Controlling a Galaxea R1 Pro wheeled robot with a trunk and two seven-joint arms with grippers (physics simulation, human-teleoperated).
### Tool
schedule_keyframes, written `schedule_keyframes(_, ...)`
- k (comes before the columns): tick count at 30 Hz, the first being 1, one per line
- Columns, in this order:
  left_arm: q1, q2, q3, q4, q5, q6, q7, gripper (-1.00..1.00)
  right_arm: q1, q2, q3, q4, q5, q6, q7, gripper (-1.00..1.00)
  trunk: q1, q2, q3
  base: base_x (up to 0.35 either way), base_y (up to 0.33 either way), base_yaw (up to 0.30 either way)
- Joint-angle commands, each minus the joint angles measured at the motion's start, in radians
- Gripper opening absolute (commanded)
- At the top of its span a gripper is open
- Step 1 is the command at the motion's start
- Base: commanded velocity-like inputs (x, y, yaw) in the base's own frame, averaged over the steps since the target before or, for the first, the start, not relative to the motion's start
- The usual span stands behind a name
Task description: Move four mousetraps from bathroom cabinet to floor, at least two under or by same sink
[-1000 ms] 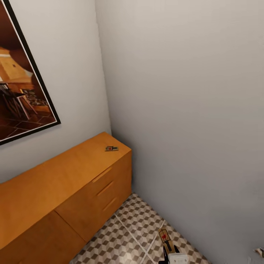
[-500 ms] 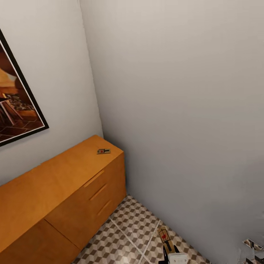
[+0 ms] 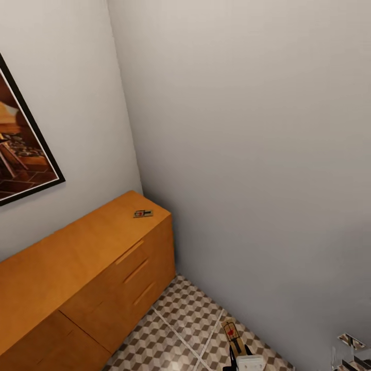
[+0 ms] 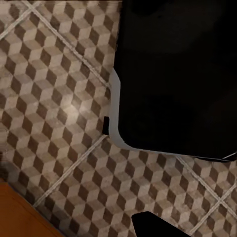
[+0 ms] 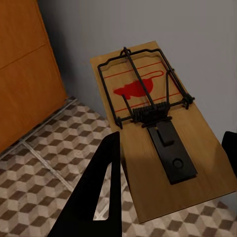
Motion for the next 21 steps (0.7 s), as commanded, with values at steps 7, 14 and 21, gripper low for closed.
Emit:
schedule_keyframes(7,-0.002,0.059,-0.007,-0.425,-0.013,0.547,0.01,1.0,-0.001,0.0,0.004,0.001,0.007,-0.001,-0.012,-1.0,0.0,-0.002,-0.002,0.0,0.0,0.0)
schedule_keyframes(14,-0.001,0.138,-0.001,-1.014,-0.015,1.005,0.014,1.0,-0.001,-0.001,0.004,0.001,0.007,0.0,-0.012,-1.0,0.0,-0.002,-0.002,0.0,0.0,0.0)
schedule_keyframes(21,-0.002,0.139,0.01,-1.399,-0.107,1.286,0.043,1.0,-0.001,-0.001,0.004,0.001,0.007,0.0,-0.012,-1.0,0.0,-0.002,-0.002,0.0,0.0,0.0)
